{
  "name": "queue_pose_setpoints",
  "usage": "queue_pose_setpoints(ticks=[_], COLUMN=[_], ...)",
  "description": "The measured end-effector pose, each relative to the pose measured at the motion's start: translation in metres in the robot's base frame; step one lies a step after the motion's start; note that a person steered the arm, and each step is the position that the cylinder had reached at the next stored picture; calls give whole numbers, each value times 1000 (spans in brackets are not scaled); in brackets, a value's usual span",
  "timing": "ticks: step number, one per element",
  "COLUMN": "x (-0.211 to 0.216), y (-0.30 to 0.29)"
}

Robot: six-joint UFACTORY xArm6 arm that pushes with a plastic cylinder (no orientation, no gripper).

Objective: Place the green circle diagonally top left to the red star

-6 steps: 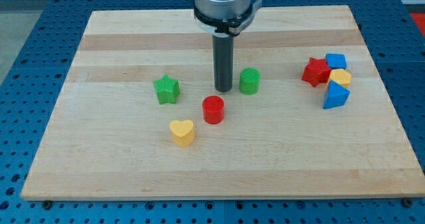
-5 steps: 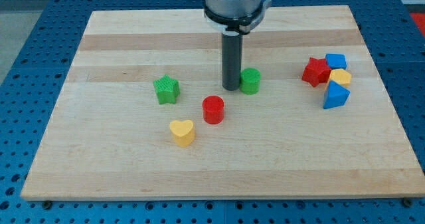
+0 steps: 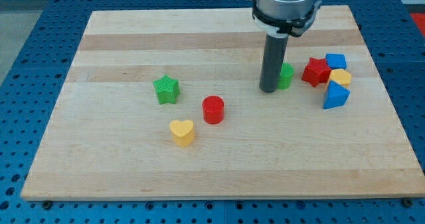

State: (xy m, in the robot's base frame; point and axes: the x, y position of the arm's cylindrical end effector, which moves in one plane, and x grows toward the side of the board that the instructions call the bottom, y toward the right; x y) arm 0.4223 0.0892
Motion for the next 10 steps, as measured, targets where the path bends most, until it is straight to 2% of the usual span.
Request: queue_pose_setpoints(ticks=[3,5,6,9,10], x=[-46,-48,-41,75,101], y=[32,52,42,-4,-37])
